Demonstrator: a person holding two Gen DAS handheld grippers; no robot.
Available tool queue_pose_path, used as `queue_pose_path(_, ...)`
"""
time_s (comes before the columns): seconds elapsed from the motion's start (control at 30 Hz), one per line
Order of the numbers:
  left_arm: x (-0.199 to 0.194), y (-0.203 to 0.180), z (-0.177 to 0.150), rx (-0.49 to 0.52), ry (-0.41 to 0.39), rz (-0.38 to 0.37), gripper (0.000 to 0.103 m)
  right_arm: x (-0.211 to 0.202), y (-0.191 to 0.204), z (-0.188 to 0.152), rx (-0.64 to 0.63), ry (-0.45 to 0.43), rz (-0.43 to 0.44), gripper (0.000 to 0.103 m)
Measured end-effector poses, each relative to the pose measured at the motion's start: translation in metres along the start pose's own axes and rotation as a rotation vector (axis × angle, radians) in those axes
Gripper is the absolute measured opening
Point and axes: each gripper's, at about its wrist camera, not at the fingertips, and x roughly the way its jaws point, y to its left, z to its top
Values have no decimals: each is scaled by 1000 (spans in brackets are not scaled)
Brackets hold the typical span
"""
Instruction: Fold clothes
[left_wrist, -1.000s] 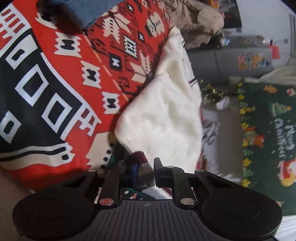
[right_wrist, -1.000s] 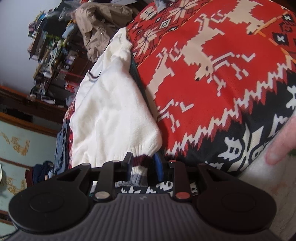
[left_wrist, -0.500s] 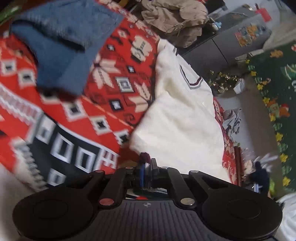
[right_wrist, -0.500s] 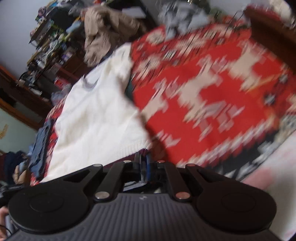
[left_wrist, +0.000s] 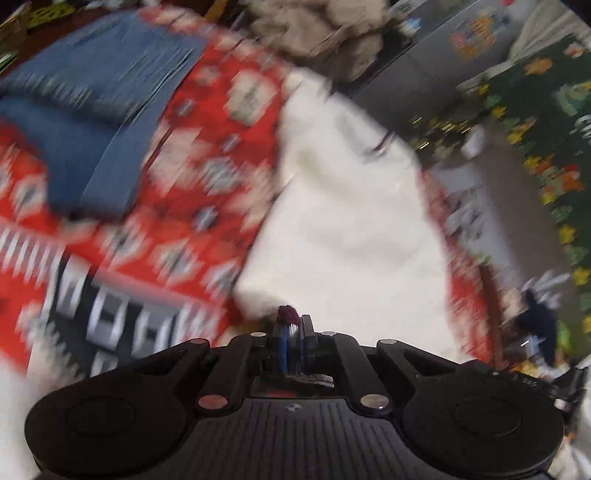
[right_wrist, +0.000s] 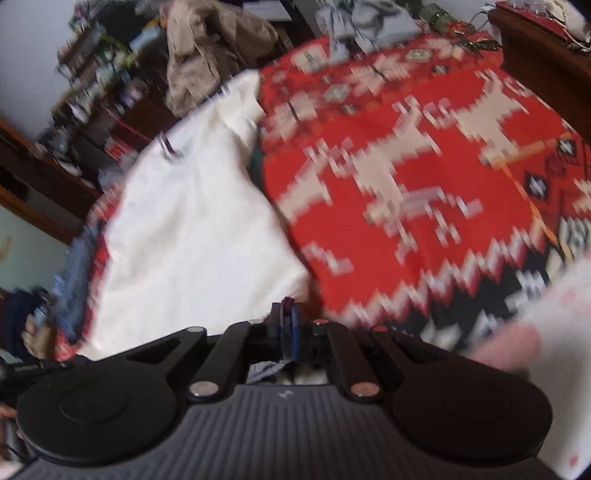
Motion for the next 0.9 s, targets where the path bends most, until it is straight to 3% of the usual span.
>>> queue_pose_path(0.07, -3, -21, 35, 63, -49, -14, 6, -3, 7, 19, -8, -36, 36, 4)
queue_pose_path(0.17, -4, -62, 100, 186, -119, -14, 6, -9, 37, 75, -100, -117, 76, 4)
queue_pose_path(0.33, -17, -138, 221, 312, -253, -10, 6, -18, 100, 205, -167, -272, 107, 4)
queue_pose_path(0.43, -46, -183, 290, 319, -363, -41, 6, -40, 146, 283, -197, -393, 106, 3)
queue_pose_path(0.5, -77, -214, 319, 355, -462, -55, 6, -67, 177, 322, -232, -489, 97, 3)
queue_pose_path(0.6, -119, -247, 334, 433, -570, -59, 6, -114, 214, 358, -279, -625, 136, 3)
queue_pose_path(0.7, -139, -256, 328, 494, -600, -60, 6, -150, 235, 369, -333, -701, 171, 3)
queue_pose_path(0.9, -119, -202, 275, 456, -477, -63, 6, -138, 211, 327, -366, -618, 220, 3)
